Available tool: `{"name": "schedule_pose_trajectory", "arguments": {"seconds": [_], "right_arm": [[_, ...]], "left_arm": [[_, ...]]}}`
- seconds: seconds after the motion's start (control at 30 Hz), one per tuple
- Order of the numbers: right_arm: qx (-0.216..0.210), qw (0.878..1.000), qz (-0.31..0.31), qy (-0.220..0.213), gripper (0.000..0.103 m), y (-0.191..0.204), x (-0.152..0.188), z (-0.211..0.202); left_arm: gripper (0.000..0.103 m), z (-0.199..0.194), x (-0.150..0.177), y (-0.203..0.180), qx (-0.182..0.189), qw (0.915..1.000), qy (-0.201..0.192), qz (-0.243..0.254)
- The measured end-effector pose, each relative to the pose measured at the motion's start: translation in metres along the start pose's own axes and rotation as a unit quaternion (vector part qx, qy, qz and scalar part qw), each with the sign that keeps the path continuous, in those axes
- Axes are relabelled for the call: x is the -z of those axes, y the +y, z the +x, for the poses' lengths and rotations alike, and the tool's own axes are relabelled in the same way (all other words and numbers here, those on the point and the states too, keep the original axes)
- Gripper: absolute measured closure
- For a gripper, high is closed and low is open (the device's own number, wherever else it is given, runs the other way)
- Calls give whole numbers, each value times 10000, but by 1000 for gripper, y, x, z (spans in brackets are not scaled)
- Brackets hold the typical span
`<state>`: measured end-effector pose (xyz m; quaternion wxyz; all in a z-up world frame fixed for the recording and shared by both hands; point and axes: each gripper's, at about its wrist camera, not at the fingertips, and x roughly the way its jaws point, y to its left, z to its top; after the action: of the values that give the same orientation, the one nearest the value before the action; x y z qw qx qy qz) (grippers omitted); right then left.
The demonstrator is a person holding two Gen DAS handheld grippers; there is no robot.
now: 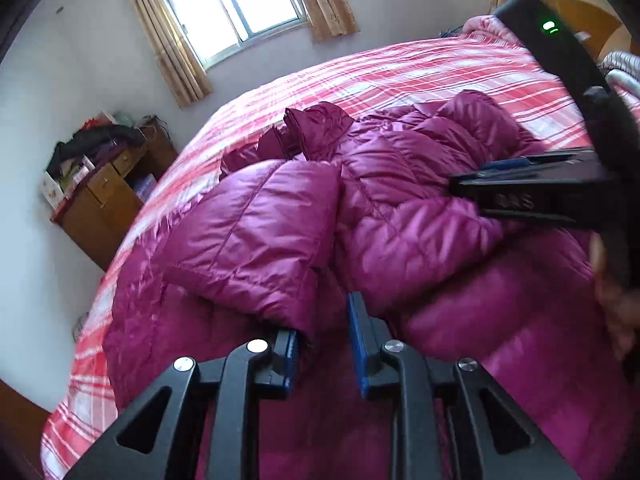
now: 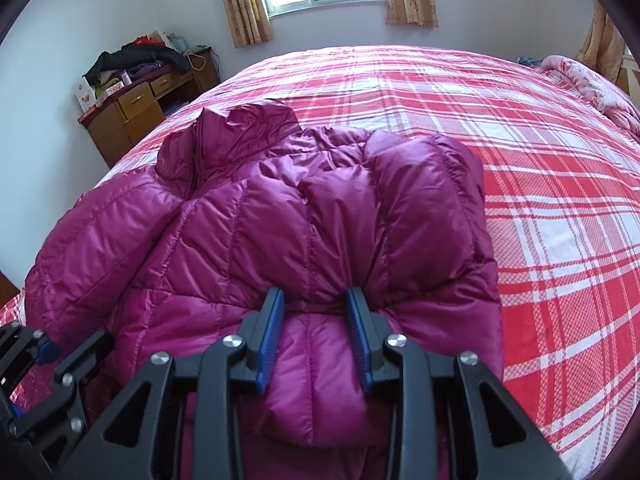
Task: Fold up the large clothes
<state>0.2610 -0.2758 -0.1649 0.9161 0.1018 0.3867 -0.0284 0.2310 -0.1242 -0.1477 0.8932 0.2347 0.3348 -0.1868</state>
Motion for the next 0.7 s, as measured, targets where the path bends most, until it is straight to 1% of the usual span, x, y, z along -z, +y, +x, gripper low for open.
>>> {"name": "schedule_pose_trajectory", "arguments": {"seconds": [0.03, 0.07, 0.1, 0.13, 0.17, 0.23, 0.27, 0.3, 0.33, 0.37, 0.4, 0.43, 0.47, 0.5, 0.53, 0.57, 0.6, 0.63, 0.67, 0.7], "right_arm": [[-12, 10000, -38, 12, 63, 1, 0, 0], [-7, 10000, -77, 26, 60, 2, 0, 1], [20, 9999, -132, 44, 58, 4, -1, 1], [73, 9998, -194, 68, 57, 7, -1, 2], [149, 9995, -259, 92, 56, 10, -2, 2], [430, 9980, -445, 120, 55, 19, -4, -3], [478, 9976, -501, 36, 52, 25, -5, -10], [378, 9977, -543, -126, 51, 31, -6, -20], [187, 9974, -596, -356, 47, 44, -7, -35], [57, 9966, -644, -509, 36, 55, -8, -45], [-65, 9953, -719, -642, 29, 68, -9, -53], [-212, 9933, -849, -761, 20, 85, -10, -61], [-380, 9903, -1029, -852, 15, 103, -10, -67], [-497, 9875, -1190, -904, 13, 118, -10, -70], [-581, 9840, -1400, -940, 11, 137, -10, -71], [-565, 9816, -1559, -948, 11, 151, -9, -68], [-477, 9798, -1708, -926, 11, 163, -8, -64], [-268, 9780, -1882, -858, 11, 176, -7, -55], [-139, 9765, -1997, -797, 11, 184, -6, -47], [-100, 9750, -2102, -711, 11, 190, -5, -39]], "left_arm": [[76, -9, 6, 9, 259, 9994, 22, -223], [73, -16, 11, 17, 387, 9984, 28, -405], [69, -27, 20, 29, 435, 9969, 36, -661], [59, -34, 25, 39, 412, 9957, 27, -825], [51, -45, 32, 52, 357, 9939, -45, -1045], [48, -61, 42, 77, 281, 9882, -256, -1486], [48, -68, 46, 94, 127, 9833, -324, -1788], [48, -69, 47, 106, -8, 9796, -359, -1978], [48, -69, 48, 123, -276, 9732, -394, -2248], [48, -65, 46, 138, -579, 9675, -346, -2435], [48, -59, 43, 149, -842, 9628, -231, -2557], [48, -51, 41, 158, -1029, 9587, -134, -2647], [48, -43, 40, 166, -1150, 9551, -62, -2728], [48, -28, 39, 175, -1278, 9501, 77, -2845], [48, -14, 39, 179, -1330, 9470, 221, -2915], [48, -3, 40, 183, -1353, 9442, 380, -2977], [48, 8, 43, 188, -1369, 9411, 550, -3044], [48, 20, 47, 189, -1401, 9380, 689, -3096], [48, 27, 51, 189, -1471, 9358, 760, -3112], [48, 30, 54, 187, -1549, 9350, 771, -3097]]}}
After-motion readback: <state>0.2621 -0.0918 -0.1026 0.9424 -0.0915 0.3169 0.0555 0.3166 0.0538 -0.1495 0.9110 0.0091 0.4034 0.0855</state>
